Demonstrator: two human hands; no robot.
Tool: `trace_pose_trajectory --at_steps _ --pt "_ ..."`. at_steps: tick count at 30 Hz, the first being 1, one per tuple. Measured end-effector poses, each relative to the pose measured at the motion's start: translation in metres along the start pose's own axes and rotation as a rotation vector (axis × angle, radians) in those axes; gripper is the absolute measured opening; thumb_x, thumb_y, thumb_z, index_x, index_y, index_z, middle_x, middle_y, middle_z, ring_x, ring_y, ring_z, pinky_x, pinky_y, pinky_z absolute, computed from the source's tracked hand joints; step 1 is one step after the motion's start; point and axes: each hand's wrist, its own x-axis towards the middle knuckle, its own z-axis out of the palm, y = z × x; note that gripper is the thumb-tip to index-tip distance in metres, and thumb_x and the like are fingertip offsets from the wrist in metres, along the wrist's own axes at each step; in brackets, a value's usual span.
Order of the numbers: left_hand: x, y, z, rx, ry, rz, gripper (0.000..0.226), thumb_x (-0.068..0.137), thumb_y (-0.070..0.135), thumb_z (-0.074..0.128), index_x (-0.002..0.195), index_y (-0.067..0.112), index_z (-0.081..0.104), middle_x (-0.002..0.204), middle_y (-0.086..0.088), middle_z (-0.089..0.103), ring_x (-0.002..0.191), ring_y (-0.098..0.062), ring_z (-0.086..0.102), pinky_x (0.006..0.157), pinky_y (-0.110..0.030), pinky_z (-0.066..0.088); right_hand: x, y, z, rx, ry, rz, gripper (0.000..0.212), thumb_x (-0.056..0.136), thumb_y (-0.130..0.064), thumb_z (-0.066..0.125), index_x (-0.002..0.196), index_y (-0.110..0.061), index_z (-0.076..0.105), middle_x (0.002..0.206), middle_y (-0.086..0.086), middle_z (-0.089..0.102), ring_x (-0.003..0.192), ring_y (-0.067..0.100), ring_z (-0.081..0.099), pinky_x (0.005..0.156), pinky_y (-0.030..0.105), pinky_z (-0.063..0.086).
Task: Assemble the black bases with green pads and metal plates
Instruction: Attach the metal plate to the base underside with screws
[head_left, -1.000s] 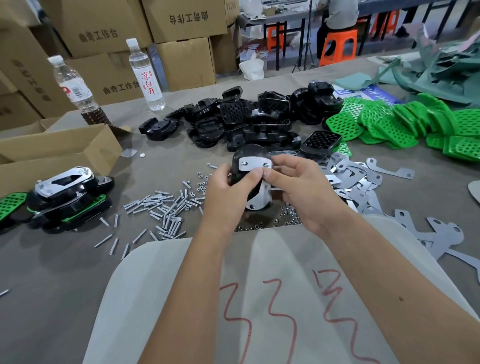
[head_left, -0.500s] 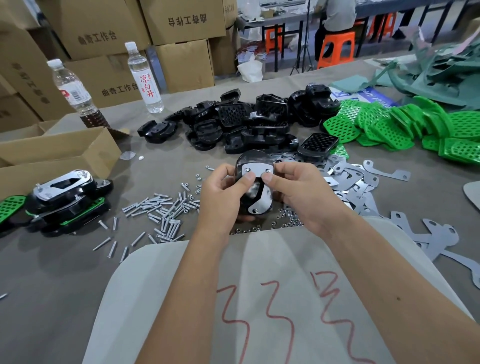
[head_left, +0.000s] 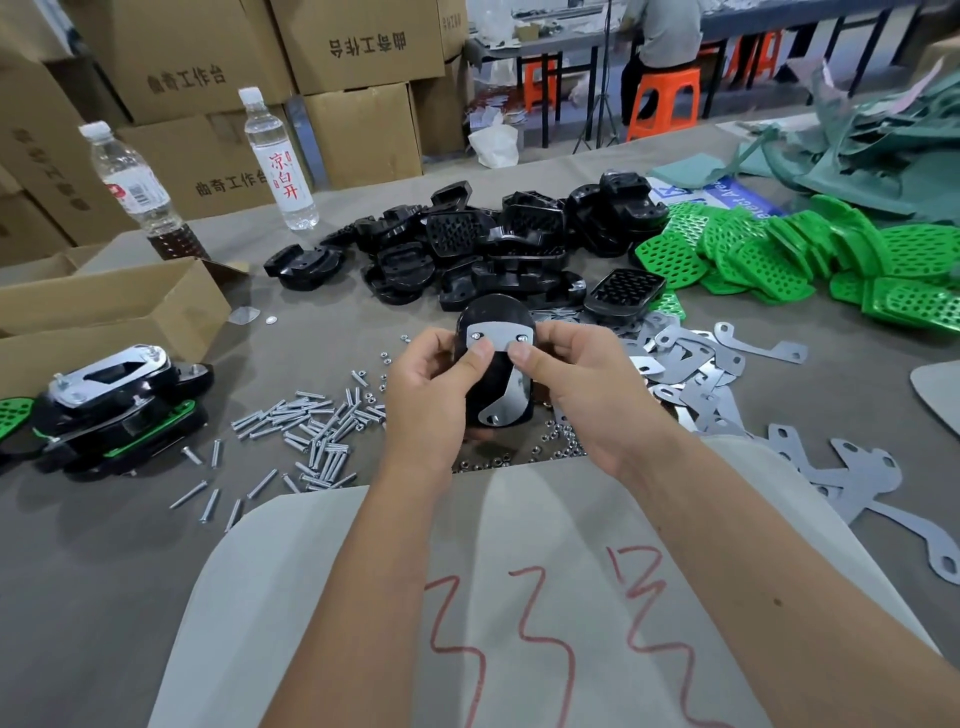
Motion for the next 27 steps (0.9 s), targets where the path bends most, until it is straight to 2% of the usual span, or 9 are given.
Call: trace_pose_trajectory --at_steps 4,7,8,11,13,15,19,23,27 --pt "0.001 -0.003 0.009 0.005 0.030 0.020 0.014 0.096 0.028 0.071 0.084 0.024 0.069 0.081 0.002 0.074 0.069 -0.018 0.071 0.045 -0.031 0.053 0.002 -0.001 -0.001 -0.023 0.039 -0.011 0.014 0.101 -0.008 0.064 0.109 0.000 0.073 0.100 0.020 0.078 0.096 0.038 0.076 0.086 0.054 0.063" --pt "0.002 -0.007 0.013 0.049 0.027 0.038 0.010 0.093 0.037 0.072 0.095 0.027 0.074 0.094 -0.001 0.078 0.091 -0.028 0.075 0.074 -0.050 0.062 0.002 -0.001 -0.002 -0.040 0.083 -0.032 0.011 0.101 -0.008 0.066 0.105 -0.008 0.076 0.096 0.013 0.079 0.092 0.030 0.077 0.083 0.048 0.064" --pt "0.003 -0.008 0.012 0.047 0.001 0.017 0.009 0.094 0.036 0.073 0.096 0.027 0.075 0.094 -0.002 0.078 0.093 -0.029 0.075 0.078 -0.049 0.062 0.003 -0.002 -0.003 -0.048 0.102 -0.039 0.011 0.101 -0.009 0.066 0.103 -0.010 0.076 0.095 0.011 0.080 0.092 0.030 0.077 0.083 0.047 0.064" --pt "0.001 -0.008 0.004 -0.012 -0.121 -0.081 0.003 0.095 0.017 0.075 0.097 0.017 0.076 0.087 -0.004 0.078 0.080 -0.024 0.075 0.070 -0.037 0.064 0.003 -0.003 -0.006 -0.012 0.170 -0.052 0.013 0.102 -0.010 0.063 0.102 -0.013 0.076 0.099 0.011 0.080 0.099 0.037 0.074 0.090 0.053 0.061" --pt "0.001 -0.007 0.003 -0.006 -0.165 -0.097 0.011 0.093 0.006 0.074 0.104 0.009 0.075 0.092 -0.013 0.078 0.079 -0.027 0.074 0.075 -0.040 0.065 0.003 -0.005 -0.006 0.020 0.190 -0.048 0.013 0.103 -0.010 0.063 0.103 -0.013 0.075 0.101 0.013 0.079 0.101 0.037 0.074 0.093 0.056 0.060" --pt "0.000 -0.006 0.003 -0.019 -0.132 -0.091 0.012 0.091 0.002 0.075 0.101 0.008 0.074 0.090 -0.017 0.077 0.073 -0.026 0.071 0.073 -0.038 0.064 0.002 -0.007 -0.006 0.041 0.166 -0.035 0.011 0.103 -0.009 0.062 0.104 -0.015 0.072 0.102 0.011 0.078 0.096 0.032 0.075 0.094 0.057 0.059" --pt "0.001 -0.004 0.004 0.009 -0.034 -0.022 0.007 0.090 0.001 0.074 0.096 0.005 0.073 0.071 -0.003 0.062 0.054 -0.007 0.052 0.054 -0.016 0.044 0.001 -0.010 -0.008 0.042 -0.006 0.038 0.021 0.103 -0.010 0.063 0.121 -0.019 0.064 0.107 0.016 0.075 0.092 0.026 0.075 0.091 0.052 0.062" --pt "0.003 -0.006 0.005 -0.030 0.008 0.002 0.010 0.091 0.001 0.074 0.090 0.010 0.072 0.076 0.000 0.069 0.068 -0.013 0.061 0.064 -0.023 0.049 -0.002 -0.010 -0.009 0.016 -0.119 0.084 0.033 0.102 -0.010 0.065 0.128 -0.028 0.056 0.110 0.018 0.076 0.093 0.023 0.075 0.081 0.039 0.064" --pt "0.000 -0.008 0.009 -0.035 0.031 0.057 0.013 0.091 0.008 0.076 0.094 0.020 0.075 0.079 -0.001 0.074 0.069 -0.014 0.064 0.067 -0.027 0.052 0.000 -0.010 -0.008 -0.005 -0.113 0.037 0.035 0.105 -0.010 0.060 0.133 -0.028 0.053 0.107 0.014 0.077 0.096 0.021 0.074 0.088 0.041 0.063"
